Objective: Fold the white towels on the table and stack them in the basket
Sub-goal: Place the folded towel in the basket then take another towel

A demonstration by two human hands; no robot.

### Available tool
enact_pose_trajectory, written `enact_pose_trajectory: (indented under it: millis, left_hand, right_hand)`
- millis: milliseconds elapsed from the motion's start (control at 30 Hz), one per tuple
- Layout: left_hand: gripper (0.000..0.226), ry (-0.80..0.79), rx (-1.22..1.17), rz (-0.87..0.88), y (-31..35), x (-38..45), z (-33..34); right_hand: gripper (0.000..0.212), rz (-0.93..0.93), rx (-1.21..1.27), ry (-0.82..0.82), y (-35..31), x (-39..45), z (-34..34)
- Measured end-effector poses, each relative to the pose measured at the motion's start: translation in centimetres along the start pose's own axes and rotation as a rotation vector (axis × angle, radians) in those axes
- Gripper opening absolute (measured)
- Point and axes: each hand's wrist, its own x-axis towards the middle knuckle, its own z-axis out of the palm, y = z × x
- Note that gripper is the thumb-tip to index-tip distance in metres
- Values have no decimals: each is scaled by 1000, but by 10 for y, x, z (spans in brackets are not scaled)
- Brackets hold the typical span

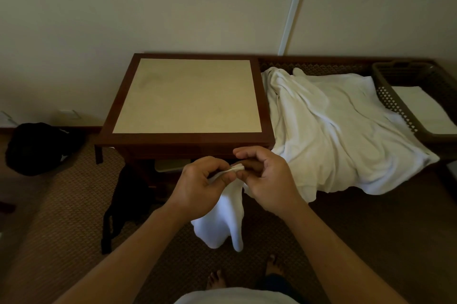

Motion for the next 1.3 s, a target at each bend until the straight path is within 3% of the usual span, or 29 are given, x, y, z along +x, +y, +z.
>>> enact_pose_trajectory:
  millis: [200,333,467,867,1100,1233,1300]
  left_hand:
    - [9,51,40,102,-4,0,1]
    - [14,46,38,146,-4,-2,1]
    - [15,82,41,157,-8,-3,0]
    - [14,146,43,143,-18,-7,-2]
    - [14,106,-52,14,-13,-5,-2]
    - [4,-115,-64,-32,-11,0,-11]
    - [13,-193,-102,-94,-16,2,-12]
  right_hand:
    - [41,126,-22,4,4,5,-1]
    - [27,192,-47,-80,3,9,0]
    - [17,261,95,-142,7,7,6]
    - [14,266,285,-36,12,-3,27]
    - [23,133,117,34,5,3,21]
    - [19,-75,-174,-31,-12,16,1]
    - [16,-158,-261,-32,-20,23,-8]
